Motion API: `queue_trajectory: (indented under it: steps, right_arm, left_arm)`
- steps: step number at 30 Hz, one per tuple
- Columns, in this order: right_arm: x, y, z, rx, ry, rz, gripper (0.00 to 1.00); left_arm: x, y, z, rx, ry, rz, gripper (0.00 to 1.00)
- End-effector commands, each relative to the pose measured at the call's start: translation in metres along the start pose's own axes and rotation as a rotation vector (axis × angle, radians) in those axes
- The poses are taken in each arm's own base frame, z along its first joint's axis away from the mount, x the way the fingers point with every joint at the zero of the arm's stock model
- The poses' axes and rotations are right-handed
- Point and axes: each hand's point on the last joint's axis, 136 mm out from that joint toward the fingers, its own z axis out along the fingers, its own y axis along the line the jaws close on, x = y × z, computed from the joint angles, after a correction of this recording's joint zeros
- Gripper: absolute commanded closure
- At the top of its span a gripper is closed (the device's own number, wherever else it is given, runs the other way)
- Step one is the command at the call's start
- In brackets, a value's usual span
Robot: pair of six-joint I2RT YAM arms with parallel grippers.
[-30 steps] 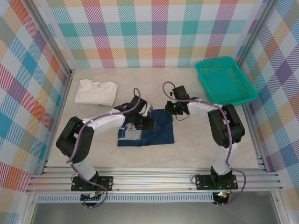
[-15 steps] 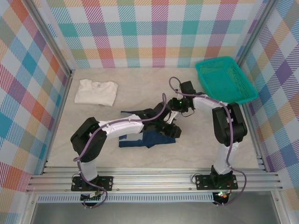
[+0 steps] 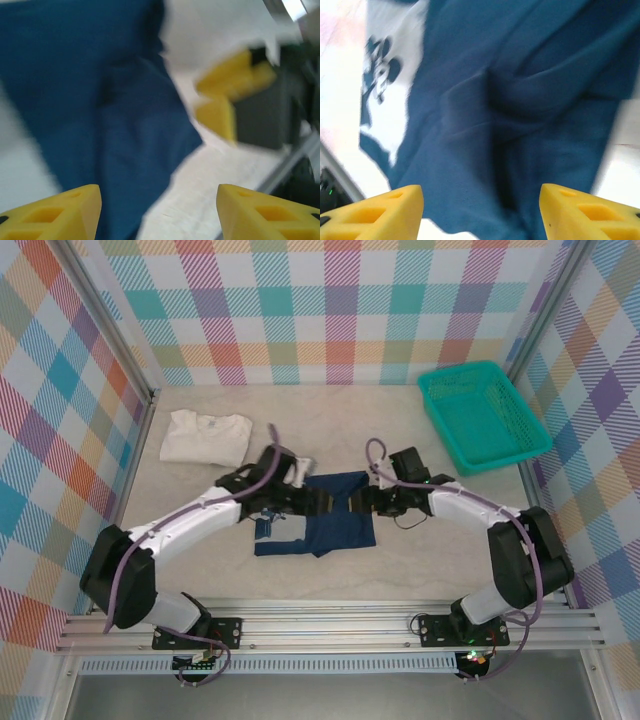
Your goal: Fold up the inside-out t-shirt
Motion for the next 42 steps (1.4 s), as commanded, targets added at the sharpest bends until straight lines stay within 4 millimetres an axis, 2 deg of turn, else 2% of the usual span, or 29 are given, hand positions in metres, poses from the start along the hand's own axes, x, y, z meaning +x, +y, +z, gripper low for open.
queue_trajectory:
  steps: [1, 3, 7, 10, 13, 17, 21, 26, 29, 33, 37, 39, 42]
  right_arm:
    - [-0.002, 0.007, 0.009, -0.050, -0.006, -0.041, 0.40]
    - [0.002, 0.003, 0.014, -0.042, 0.012, -0.034, 0.50]
    - [0.014, -0.003, 0.016, -0.011, 0.044, -0.032, 0.77]
    - [0.024, -0.009, 0.006, 0.034, 0.043, -0.018, 0.91]
    - [0.036, -0.014, -0.006, 0.070, 0.029, 0.009, 1.00]
    - [0.058, -0.025, -0.016, 0.107, 0.008, 0.107, 1.00]
    - [0.076, -0.039, -0.014, 0.150, 0.032, 0.186, 0.92]
    - [0.104, -0.061, -0.013, 0.247, 0.093, 0.312, 0.89]
    - [0.110, -0.067, -0.019, 0.290, 0.099, 0.343, 0.85]
    - [0.098, -0.053, -0.030, 0.252, 0.027, 0.264, 0.75]
    - [0.062, -0.025, -0.041, 0.173, -0.120, 0.110, 0.61]
    - [0.045, -0.013, -0.038, 0.133, -0.143, 0.063, 0.61]
    - [0.027, 0.012, -0.018, 0.070, -0.102, -0.010, 0.65]
  left_arm:
    - [0.017, 0.048, 0.006, -0.098, 0.053, -0.169, 0.38]
    - [0.019, 0.054, 0.007, -0.109, 0.060, -0.183, 0.38]
    - [0.025, 0.056, 0.015, -0.107, 0.095, -0.199, 0.37]
    - [0.034, 0.059, 0.019, -0.106, 0.129, -0.204, 0.37]
    - [0.042, 0.064, 0.017, -0.126, 0.149, -0.184, 0.37]
    - [0.052, 0.075, 0.021, -0.165, 0.178, -0.178, 0.37]
    - [0.058, 0.083, 0.028, -0.187, 0.199, -0.175, 0.37]
    - [0.065, 0.099, 0.035, -0.250, 0.223, -0.163, 0.36]
    - [0.065, 0.102, 0.037, -0.257, 0.225, -0.161, 0.36]
    - [0.063, 0.103, 0.035, -0.270, 0.212, -0.152, 0.36]
    - [0.058, 0.100, 0.029, -0.269, 0.185, -0.133, 0.36]
    - [0.053, 0.096, 0.026, -0.254, 0.154, -0.125, 0.35]
    - [0.045, 0.095, 0.021, -0.260, 0.117, -0.114, 0.35]
